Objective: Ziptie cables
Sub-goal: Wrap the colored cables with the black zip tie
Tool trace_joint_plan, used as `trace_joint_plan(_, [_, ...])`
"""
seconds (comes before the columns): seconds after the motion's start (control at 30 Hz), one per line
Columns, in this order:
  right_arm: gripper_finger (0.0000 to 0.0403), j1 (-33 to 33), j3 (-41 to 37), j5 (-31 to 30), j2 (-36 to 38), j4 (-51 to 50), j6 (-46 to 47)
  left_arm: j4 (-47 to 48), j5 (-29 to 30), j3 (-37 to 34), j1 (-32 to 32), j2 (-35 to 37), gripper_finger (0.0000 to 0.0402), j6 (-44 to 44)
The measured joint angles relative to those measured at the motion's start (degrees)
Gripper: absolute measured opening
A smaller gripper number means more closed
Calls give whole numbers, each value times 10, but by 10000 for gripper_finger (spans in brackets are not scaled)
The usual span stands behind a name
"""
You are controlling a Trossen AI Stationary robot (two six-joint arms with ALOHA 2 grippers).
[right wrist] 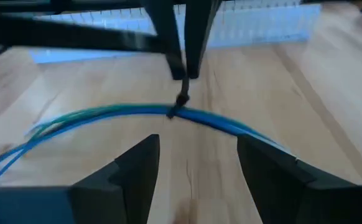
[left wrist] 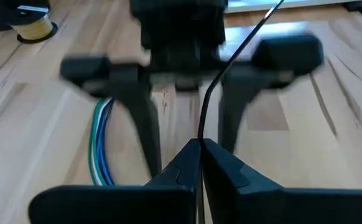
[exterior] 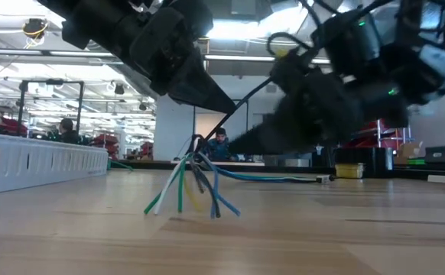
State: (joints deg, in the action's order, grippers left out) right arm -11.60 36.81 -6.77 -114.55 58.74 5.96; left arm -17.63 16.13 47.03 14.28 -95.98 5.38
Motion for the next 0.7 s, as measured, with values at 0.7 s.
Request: trace_joint_plan(0.7, [72,11,62,79,-60,61,12,-9,0,0,4,0,0,-11])
